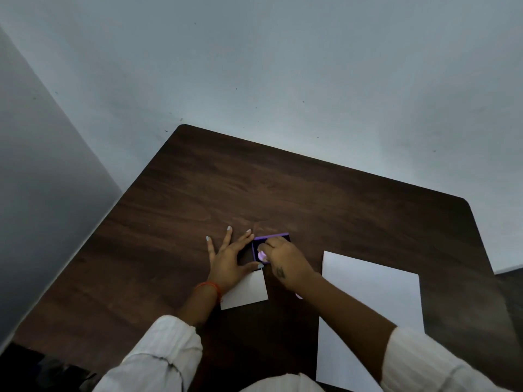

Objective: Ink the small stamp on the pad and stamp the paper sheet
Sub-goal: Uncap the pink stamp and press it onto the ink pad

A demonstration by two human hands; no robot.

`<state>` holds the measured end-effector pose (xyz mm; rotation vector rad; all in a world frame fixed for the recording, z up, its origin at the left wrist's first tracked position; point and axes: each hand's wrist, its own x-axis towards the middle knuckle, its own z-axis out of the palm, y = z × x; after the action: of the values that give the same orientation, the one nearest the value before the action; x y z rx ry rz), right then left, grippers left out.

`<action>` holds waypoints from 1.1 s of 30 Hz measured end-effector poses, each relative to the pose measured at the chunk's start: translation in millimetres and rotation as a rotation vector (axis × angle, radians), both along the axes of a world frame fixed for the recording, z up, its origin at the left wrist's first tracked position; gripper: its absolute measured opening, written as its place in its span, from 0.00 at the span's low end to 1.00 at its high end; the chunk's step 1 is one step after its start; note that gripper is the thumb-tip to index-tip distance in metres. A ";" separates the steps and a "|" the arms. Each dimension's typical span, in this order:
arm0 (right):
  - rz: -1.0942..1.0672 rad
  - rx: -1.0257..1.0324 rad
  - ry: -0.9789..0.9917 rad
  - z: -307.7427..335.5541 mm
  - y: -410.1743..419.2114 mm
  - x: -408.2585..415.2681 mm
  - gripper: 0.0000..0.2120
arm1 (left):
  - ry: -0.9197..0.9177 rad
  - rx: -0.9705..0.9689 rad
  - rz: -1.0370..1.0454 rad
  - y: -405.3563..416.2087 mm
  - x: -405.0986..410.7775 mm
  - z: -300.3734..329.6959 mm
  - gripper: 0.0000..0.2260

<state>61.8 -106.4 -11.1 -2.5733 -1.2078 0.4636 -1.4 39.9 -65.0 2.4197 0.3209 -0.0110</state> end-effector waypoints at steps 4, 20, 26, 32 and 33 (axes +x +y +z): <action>0.061 -0.061 -0.042 2.2 3.1 3.8 0.14 | 0.002 -0.006 0.006 -0.1 1.4 0.1 0.33; -0.174 0.226 0.036 -3.3 1.4 -3.7 0.12 | -0.010 -0.017 0.007 0.7 1.5 -1.1 0.33; -0.132 -0.007 0.134 9.0 -4.7 13.1 0.12 | -0.004 -0.027 0.003 1.2 1.5 1.4 0.33; -0.017 -0.092 -0.017 9.5 -4.8 4.8 0.14 | 0.000 -0.009 0.002 1.5 1.7 0.5 0.33; -0.060 -0.068 -0.008 10.5 -4.6 2.9 0.14 | 0.001 -0.005 0.003 1.1 1.7 0.5 0.33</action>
<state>64.7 -111.1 -0.7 -2.6632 -1.1319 0.4907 0.3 41.0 -64.5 2.4143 0.3242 -0.0114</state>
